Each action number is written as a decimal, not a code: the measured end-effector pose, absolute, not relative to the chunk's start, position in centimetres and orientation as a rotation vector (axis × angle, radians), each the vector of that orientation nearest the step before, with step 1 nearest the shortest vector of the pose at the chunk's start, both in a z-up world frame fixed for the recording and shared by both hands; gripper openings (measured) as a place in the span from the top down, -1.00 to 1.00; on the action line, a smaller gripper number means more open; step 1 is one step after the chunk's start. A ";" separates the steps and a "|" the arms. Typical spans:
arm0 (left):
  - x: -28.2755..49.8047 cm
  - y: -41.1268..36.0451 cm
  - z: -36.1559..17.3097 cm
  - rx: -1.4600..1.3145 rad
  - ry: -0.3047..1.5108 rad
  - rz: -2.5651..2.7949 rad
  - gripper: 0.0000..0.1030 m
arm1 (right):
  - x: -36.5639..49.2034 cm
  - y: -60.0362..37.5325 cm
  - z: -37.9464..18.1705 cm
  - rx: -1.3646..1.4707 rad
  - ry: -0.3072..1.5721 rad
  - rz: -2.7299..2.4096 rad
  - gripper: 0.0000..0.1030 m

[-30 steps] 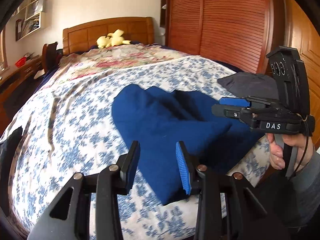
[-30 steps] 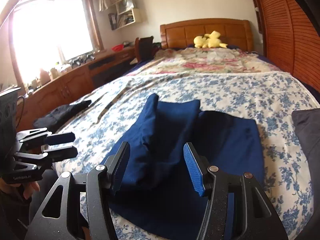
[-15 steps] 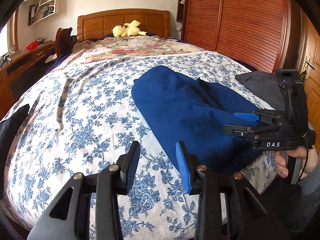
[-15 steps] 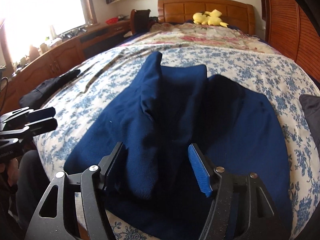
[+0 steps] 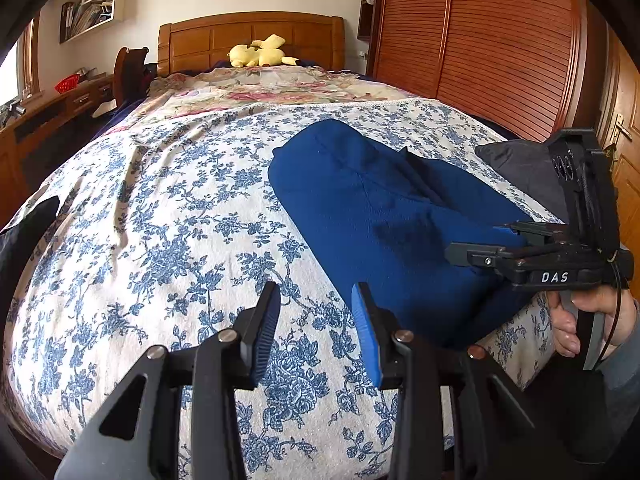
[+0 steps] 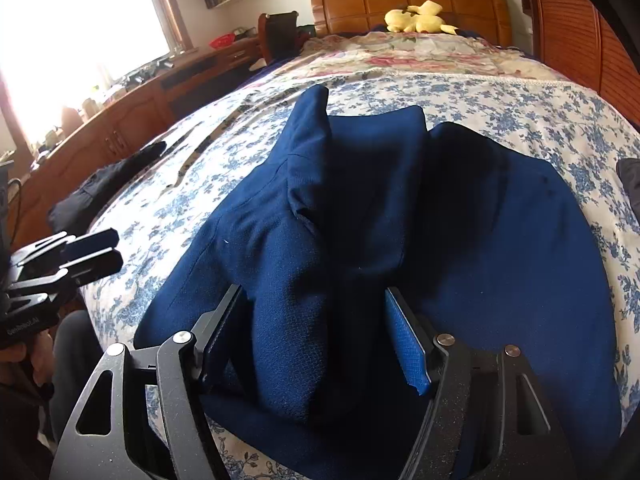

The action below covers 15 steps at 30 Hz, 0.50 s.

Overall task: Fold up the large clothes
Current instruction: 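Grasp the other side of the navy jacket with the right gripper, then fold that side over onto the jacket with the right gripper and open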

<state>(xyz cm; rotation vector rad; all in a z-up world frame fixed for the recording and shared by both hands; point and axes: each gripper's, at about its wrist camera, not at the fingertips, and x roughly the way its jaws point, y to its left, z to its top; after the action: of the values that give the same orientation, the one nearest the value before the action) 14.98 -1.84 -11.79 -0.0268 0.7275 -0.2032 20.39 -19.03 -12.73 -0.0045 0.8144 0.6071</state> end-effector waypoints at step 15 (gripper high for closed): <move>13.6 -1.1 -12.0 -0.054 0.721 -0.225 0.31 | 19.0 -17.2 -7.0 -0.059 0.582 0.709 0.76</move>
<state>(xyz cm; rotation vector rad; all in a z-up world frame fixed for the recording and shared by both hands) 13.63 -1.12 -11.96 -0.0540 0.7208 -0.2254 19.04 -17.21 -7.01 -0.0586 0.5821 0.7088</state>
